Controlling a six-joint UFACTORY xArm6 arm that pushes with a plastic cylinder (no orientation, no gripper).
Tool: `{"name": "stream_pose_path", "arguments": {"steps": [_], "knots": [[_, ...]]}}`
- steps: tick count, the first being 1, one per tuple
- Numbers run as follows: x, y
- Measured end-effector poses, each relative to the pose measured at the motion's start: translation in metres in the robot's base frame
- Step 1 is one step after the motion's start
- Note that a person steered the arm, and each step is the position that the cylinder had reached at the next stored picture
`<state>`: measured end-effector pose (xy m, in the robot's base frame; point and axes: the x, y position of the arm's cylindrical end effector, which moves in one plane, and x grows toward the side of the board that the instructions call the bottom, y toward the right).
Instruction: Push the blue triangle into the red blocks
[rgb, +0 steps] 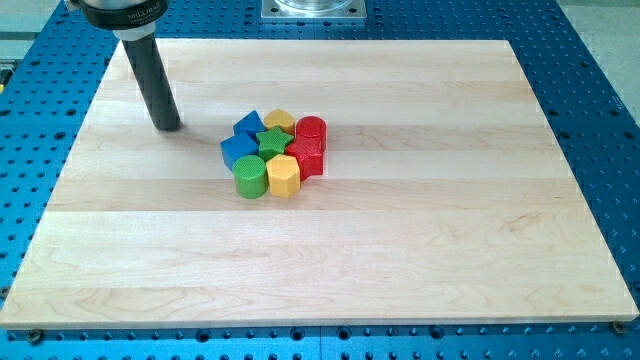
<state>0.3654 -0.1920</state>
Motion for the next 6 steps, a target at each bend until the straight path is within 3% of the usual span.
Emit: {"name": "stream_pose_path", "arguments": {"steps": [2,4,6], "knots": [[0.003,0.0],[0.014,0.093],[0.055,0.175]]}}
